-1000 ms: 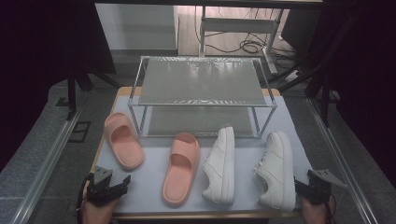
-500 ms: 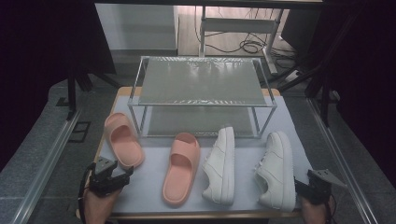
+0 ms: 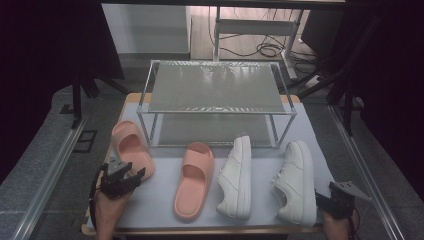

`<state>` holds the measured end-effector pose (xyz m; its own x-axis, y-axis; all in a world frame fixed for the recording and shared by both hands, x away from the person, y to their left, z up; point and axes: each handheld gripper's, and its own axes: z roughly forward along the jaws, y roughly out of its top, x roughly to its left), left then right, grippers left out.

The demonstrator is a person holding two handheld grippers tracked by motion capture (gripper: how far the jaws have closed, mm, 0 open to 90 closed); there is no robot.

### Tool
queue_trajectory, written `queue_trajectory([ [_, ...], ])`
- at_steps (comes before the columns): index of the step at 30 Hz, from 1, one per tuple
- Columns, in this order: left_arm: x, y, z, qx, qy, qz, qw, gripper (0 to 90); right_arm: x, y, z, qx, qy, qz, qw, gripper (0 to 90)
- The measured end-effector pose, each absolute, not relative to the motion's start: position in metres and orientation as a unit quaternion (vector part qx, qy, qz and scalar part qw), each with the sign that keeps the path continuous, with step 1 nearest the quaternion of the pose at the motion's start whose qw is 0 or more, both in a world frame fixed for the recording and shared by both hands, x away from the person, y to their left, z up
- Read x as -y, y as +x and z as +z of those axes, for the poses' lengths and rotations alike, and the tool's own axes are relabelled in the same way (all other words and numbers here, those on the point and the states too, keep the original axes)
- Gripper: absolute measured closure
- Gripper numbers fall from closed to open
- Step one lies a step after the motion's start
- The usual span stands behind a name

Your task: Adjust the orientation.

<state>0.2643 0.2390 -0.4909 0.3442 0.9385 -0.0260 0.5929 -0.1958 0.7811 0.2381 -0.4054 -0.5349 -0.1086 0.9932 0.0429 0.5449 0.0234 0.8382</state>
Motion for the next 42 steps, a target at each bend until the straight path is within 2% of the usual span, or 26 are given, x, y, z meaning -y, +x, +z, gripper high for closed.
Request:
queue_trajectory([
  [14, -0.249, 0.298, -0.491, -0.550, 0.714, 0.221, 0.373, 48.4, 0.405, 0.238, -0.535, -0.647, 0.594, 0.368, 0.305, 16.9],
  [17, -0.250, 0.308, -0.487, -0.553, 0.712, 0.219, 0.374, 52.6, 0.405, 0.238, -0.535, -0.647, 0.594, 0.368, 0.304, 16.9],
  [27, -0.240, 0.338, -0.478, -0.558, 0.715, 0.230, 0.353, 60.6, 0.406, 0.238, -0.535, -0.648, 0.593, 0.368, 0.305, 16.9],
  [42, -0.241, 0.365, -0.482, -0.585, 0.706, 0.240, 0.319, 65.7, 0.406, 0.238, -0.535, -0.648, 0.593, 0.368, 0.305, 16.9],
])
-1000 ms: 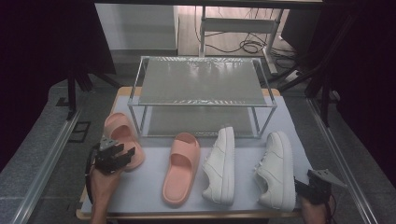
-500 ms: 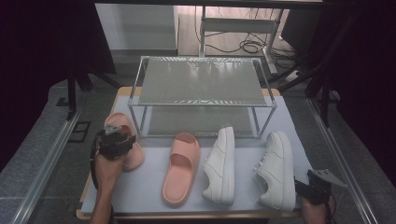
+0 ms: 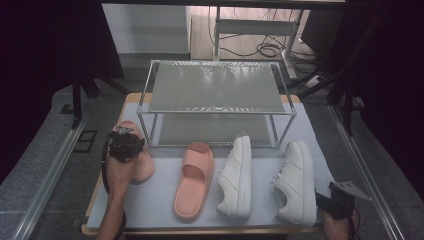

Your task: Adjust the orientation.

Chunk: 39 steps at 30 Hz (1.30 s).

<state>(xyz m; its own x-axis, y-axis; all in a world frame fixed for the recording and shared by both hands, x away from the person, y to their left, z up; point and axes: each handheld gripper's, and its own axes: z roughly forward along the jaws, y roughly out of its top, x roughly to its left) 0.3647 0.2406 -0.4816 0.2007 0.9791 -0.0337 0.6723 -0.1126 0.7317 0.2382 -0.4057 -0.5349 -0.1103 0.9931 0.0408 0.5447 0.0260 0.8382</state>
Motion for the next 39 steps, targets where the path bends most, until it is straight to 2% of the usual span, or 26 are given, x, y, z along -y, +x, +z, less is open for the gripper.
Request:
queue_trajectory([
  [15, -0.244, 0.377, -0.486, -0.606, 0.689, 0.221, 0.329, 72.2, 0.406, 0.238, -0.535, -0.648, 0.593, 0.368, 0.305, 16.9],
  [31, -0.259, 0.365, -0.475, -0.607, 0.692, 0.235, 0.311, 84.2, 0.406, 0.238, -0.535, -0.648, 0.594, 0.368, 0.305, 16.9],
  [39, -0.269, 0.356, -0.469, -0.604, 0.691, 0.232, 0.324, 84.9, 0.406, 0.238, -0.535, -0.648, 0.594, 0.367, 0.305, 16.9],
])
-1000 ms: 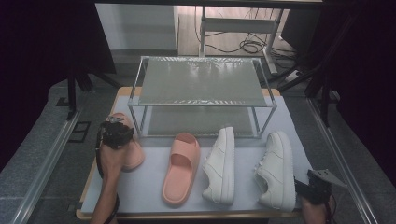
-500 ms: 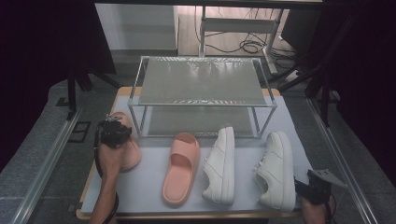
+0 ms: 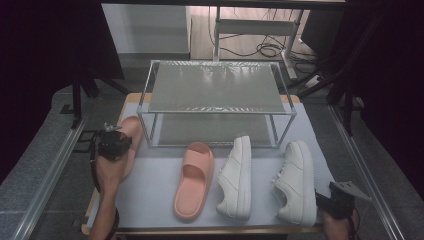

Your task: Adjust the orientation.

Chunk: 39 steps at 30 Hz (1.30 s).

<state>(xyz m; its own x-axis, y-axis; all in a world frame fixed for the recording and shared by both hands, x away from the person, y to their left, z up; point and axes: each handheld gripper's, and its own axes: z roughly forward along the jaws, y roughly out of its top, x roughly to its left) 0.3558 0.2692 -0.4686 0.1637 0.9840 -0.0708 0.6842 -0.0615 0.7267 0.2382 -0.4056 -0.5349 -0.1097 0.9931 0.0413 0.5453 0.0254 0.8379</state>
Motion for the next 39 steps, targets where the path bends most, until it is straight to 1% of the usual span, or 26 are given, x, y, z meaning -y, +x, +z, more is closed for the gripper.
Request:
queue_trajectory([
  [17, -0.278, 0.321, -0.455, -0.590, 0.696, 0.237, 0.334, 85.2, 0.406, 0.238, -0.535, -0.648, 0.594, 0.367, 0.305, 16.9],
  [25, -0.282, 0.300, -0.444, -0.582, 0.698, 0.248, 0.336, 85.2, 0.406, 0.238, -0.535, -0.648, 0.594, 0.367, 0.305, 16.9],
  [39, -0.287, 0.263, -0.441, -0.567, 0.708, 0.230, 0.351, 85.2, 0.405, 0.238, -0.535, -0.647, 0.594, 0.368, 0.304, 16.9],
])
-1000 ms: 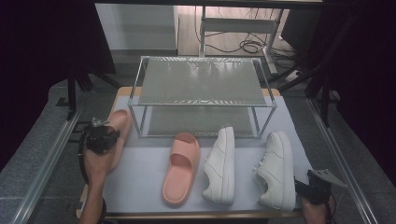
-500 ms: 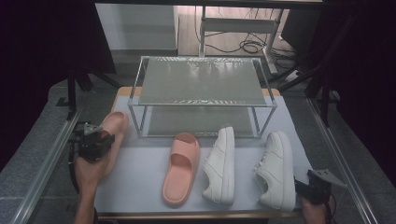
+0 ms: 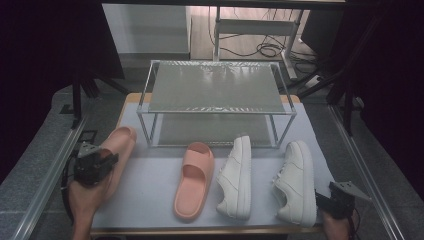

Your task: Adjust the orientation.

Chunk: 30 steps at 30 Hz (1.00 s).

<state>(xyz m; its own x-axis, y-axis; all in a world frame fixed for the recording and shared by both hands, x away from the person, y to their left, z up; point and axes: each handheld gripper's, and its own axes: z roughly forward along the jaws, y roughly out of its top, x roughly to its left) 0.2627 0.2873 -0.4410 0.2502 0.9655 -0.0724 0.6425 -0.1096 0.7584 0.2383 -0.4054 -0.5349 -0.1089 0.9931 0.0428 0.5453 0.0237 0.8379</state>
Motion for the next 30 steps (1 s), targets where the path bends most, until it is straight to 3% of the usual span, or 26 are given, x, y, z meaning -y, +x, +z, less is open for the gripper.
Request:
queue_trajectory([
  [15, -0.271, 0.224, -0.438, -0.537, 0.725, 0.222, 0.370, 85.2, 0.405, 0.238, -0.535, -0.647, 0.594, 0.368, 0.304, 16.9],
  [30, -0.238, 0.215, -0.436, -0.498, 0.748, 0.210, 0.385, 85.2, 0.405, 0.238, -0.535, -0.647, 0.594, 0.368, 0.304, 16.9],
])
